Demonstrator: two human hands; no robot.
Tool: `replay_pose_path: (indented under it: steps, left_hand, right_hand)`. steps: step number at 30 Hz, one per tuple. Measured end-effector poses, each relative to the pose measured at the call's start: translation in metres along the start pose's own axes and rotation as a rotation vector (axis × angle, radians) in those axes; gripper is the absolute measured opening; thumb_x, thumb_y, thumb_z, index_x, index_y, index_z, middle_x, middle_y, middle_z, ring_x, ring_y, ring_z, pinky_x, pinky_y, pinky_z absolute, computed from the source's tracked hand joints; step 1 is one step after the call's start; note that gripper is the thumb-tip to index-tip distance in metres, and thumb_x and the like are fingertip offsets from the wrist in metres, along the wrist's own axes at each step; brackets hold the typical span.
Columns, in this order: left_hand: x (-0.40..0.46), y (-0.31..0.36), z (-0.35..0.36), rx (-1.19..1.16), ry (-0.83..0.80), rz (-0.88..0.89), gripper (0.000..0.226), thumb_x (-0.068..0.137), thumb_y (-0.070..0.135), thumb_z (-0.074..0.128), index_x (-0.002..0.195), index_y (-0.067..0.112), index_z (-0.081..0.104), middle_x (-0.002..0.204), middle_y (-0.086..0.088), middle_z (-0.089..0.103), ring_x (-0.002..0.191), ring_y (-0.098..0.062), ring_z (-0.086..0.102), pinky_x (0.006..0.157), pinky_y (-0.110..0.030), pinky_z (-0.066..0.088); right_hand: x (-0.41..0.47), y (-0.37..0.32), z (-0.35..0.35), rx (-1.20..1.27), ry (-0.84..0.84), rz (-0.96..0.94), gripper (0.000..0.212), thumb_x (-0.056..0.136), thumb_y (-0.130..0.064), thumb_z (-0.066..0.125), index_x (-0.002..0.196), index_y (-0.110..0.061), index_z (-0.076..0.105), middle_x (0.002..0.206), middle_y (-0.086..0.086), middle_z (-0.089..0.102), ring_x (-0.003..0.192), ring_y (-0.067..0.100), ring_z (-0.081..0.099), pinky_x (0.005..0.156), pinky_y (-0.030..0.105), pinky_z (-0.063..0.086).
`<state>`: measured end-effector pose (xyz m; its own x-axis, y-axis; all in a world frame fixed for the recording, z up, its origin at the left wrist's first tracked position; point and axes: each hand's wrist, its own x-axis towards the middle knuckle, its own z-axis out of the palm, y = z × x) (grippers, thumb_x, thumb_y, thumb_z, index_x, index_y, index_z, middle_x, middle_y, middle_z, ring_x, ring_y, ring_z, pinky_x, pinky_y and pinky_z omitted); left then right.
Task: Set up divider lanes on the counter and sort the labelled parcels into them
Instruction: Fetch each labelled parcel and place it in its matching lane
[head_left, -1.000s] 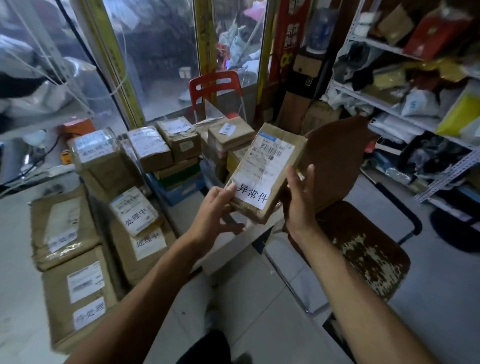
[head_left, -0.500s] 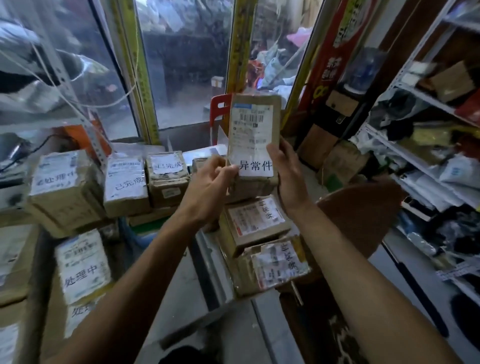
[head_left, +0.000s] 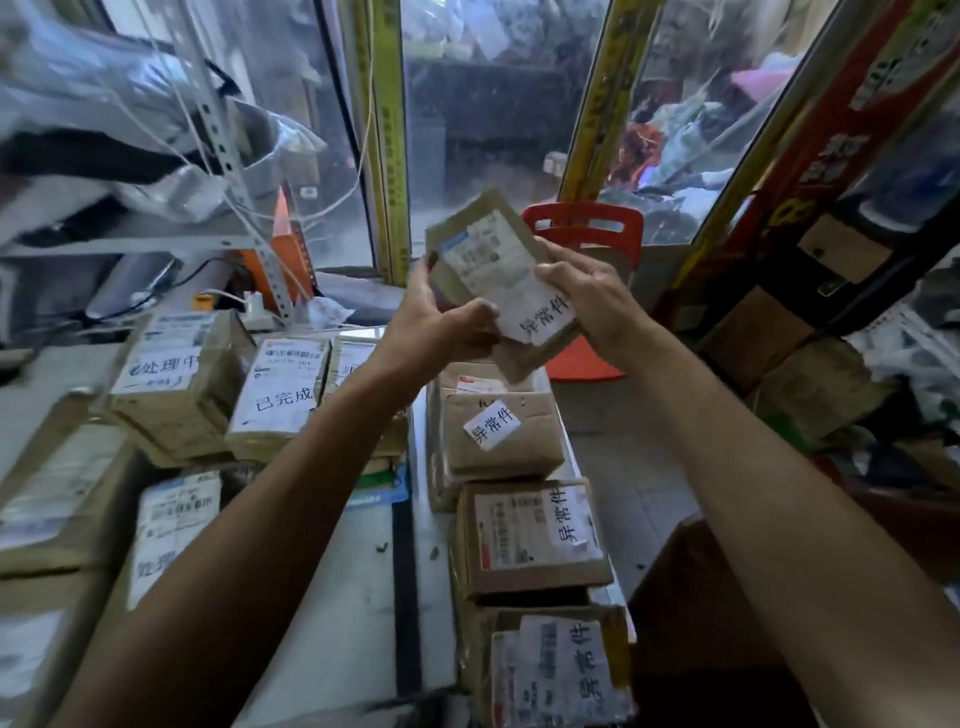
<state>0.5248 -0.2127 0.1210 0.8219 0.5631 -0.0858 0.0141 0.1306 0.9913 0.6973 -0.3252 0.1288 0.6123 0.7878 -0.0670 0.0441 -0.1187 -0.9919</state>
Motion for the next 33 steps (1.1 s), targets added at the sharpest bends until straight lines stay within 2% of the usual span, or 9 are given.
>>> replay_pose_path:
  steps: [5, 9, 12, 14, 17, 20, 25, 30, 33]
  left_hand:
    - [0.018, -0.019, 0.005, -0.075, 0.088, -0.094, 0.099, 0.093, 0.009, 0.070, 0.158, 0.039, 0.001, 0.124, -0.023, 0.065, 0.091, -0.038, 0.076, 0.076, -0.044, 0.063]
    - [0.023, -0.024, 0.006, -0.032, 0.213, -0.091, 0.068, 0.093, 0.005, 0.070, 0.143, 0.023, 0.028, 0.121, -0.025, 0.065, 0.088, -0.036, 0.077, 0.074, -0.040, 0.064]
    - [0.025, -0.026, 0.006, -0.001, 0.311, -0.133, 0.048, 0.095, 0.006, 0.067, 0.131, 0.013, 0.036, 0.118, -0.028, 0.065, 0.088, -0.036, 0.076, 0.069, -0.035, 0.063]
    - [0.025, -0.028, 0.005, 0.047, 0.336, -0.179, 0.040, 0.097, 0.008, 0.066, 0.126, 0.011, 0.039, 0.119, -0.028, 0.064, 0.089, -0.034, 0.076, 0.070, -0.036, 0.064]
    - [0.023, -0.036, 0.002, 0.219, 0.331, -0.208, 0.026, 0.098, 0.012, 0.066, 0.114, 0.011, 0.045, 0.116, -0.025, 0.065, 0.089, -0.030, 0.076, 0.075, -0.040, 0.065]
    - [0.019, -0.039, 0.001, 0.491, 0.300, -0.238, 0.016, 0.099, 0.018, 0.066, 0.101, 0.007, 0.055, 0.105, -0.022, 0.069, 0.086, -0.027, 0.075, 0.074, -0.040, 0.065]
    - [0.017, -0.038, 0.000, 0.959, 0.295, -0.245, 0.031, 0.097, 0.032, 0.065, 0.077, 0.010, 0.069, 0.077, -0.008, 0.071, 0.078, -0.022, 0.070, 0.079, -0.044, 0.061]
    - [0.018, -0.033, 0.001, 1.102, 0.293, -0.230, 0.035, 0.097, 0.033, 0.063, 0.076, 0.007, 0.072, 0.074, -0.010, 0.069, 0.074, -0.024, 0.068, 0.074, -0.041, 0.060]
    - [0.016, -0.031, 0.001, 1.122, 0.305, -0.204, 0.037, 0.097, 0.031, 0.063, 0.071, 0.006, 0.071, 0.069, -0.011, 0.067, 0.069, -0.026, 0.068, 0.069, -0.039, 0.059]
  right_hand:
    - [0.023, 0.016, -0.015, -0.122, -0.149, 0.012, 0.042, 0.105, -0.011, 0.052, 0.145, -0.024, 0.055, 0.106, -0.001, 0.073, 0.085, 0.013, 0.073, 0.073, 0.029, 0.062]
    - [0.034, 0.029, -0.025, -0.167, -0.165, -0.047, 0.041, 0.104, -0.009, 0.054, 0.144, -0.014, 0.056, 0.114, -0.009, 0.069, 0.091, 0.006, 0.072, 0.079, 0.025, 0.061]
    - [0.041, 0.041, -0.029, -0.224, -0.181, -0.118, 0.038, 0.102, -0.008, 0.059, 0.139, -0.013, 0.061, 0.120, -0.004, 0.070, 0.109, 0.015, 0.070, 0.090, 0.033, 0.061]
    - [0.045, 0.046, -0.032, -0.290, -0.181, -0.172, 0.037, 0.100, -0.010, 0.061, 0.137, -0.016, 0.063, 0.119, -0.002, 0.071, 0.111, 0.019, 0.070, 0.086, 0.033, 0.061]
    - [0.047, 0.055, -0.034, -0.342, -0.206, -0.165, 0.040, 0.100, -0.011, 0.063, 0.138, -0.020, 0.062, 0.121, -0.001, 0.070, 0.106, 0.016, 0.071, 0.077, 0.028, 0.062]
    - [0.049, 0.069, -0.034, -0.422, -0.261, -0.137, 0.045, 0.097, -0.013, 0.067, 0.140, -0.024, 0.060, 0.133, 0.007, 0.067, 0.117, 0.018, 0.067, 0.085, 0.033, 0.063]
    - [0.049, 0.074, -0.031, -0.511, -0.303, -0.145, 0.049, 0.096, -0.017, 0.070, 0.143, -0.024, 0.058, 0.129, 0.001, 0.067, 0.112, 0.013, 0.066, 0.081, 0.026, 0.062]
    - [0.050, 0.073, -0.026, -0.677, -0.256, -0.233, 0.054, 0.092, -0.022, 0.075, 0.143, -0.022, 0.057, 0.118, -0.003, 0.068, 0.111, 0.015, 0.064, 0.091, 0.033, 0.058]
    - [0.049, 0.072, -0.020, -0.653, -0.241, -0.251, 0.046, 0.092, -0.020, 0.075, 0.136, -0.022, 0.063, 0.114, -0.002, 0.069, 0.106, 0.014, 0.065, 0.086, 0.028, 0.059]
